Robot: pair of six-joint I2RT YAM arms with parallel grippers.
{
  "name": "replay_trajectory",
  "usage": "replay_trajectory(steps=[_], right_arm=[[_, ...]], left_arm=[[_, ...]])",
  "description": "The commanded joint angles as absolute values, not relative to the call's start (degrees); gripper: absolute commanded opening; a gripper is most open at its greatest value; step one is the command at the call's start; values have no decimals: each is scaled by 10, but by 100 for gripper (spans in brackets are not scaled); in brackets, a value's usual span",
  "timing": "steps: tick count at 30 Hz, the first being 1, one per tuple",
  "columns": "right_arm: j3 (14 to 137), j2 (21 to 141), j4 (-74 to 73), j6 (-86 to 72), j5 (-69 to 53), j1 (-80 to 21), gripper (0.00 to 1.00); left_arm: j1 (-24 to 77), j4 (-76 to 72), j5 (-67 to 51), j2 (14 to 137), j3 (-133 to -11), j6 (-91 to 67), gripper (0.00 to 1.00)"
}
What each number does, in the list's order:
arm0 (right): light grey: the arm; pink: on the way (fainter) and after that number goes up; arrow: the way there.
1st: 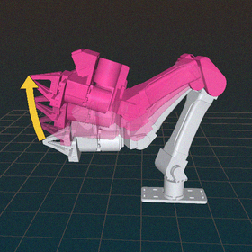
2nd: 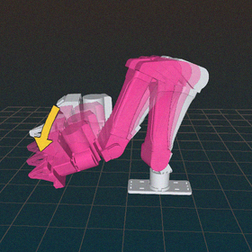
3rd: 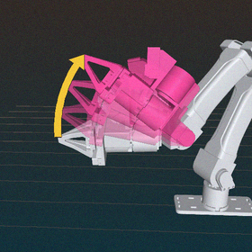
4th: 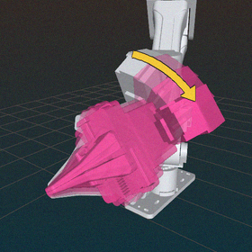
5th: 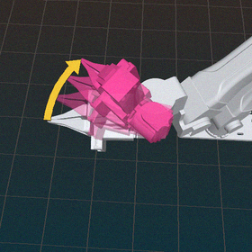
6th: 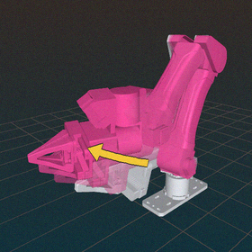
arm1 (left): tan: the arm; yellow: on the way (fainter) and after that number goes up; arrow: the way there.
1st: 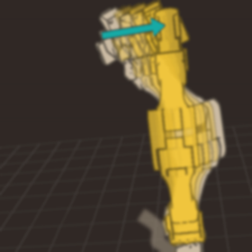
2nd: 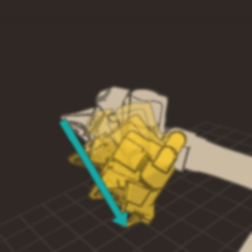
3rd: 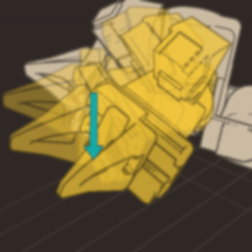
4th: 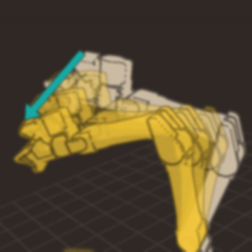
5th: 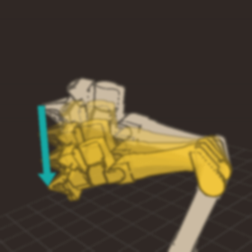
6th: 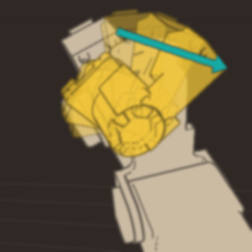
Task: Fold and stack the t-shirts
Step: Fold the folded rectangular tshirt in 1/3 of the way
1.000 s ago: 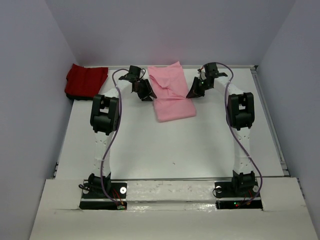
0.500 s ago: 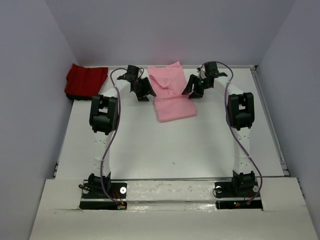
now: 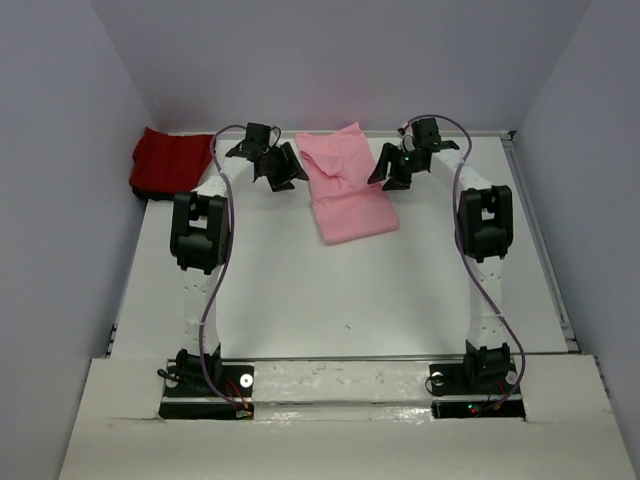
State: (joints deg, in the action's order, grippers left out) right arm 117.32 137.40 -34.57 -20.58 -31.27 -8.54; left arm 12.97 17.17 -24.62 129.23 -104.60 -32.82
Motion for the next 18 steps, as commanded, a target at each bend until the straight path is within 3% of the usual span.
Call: replay_trajectory(steps=[1, 11, 18], right_arm=[[1187, 1306, -341, -196, -314, -81, 66], [1079, 1254, -344, -189, -332, -29, 66], [1018, 1252, -320, -182, -357, -16, 66]], left_arm=[[128, 129, -275, 1193, -1013, -331, 63], [138, 46, -294, 1075, -755, -400, 63], [150, -25, -286, 1036, -644, -436, 63]])
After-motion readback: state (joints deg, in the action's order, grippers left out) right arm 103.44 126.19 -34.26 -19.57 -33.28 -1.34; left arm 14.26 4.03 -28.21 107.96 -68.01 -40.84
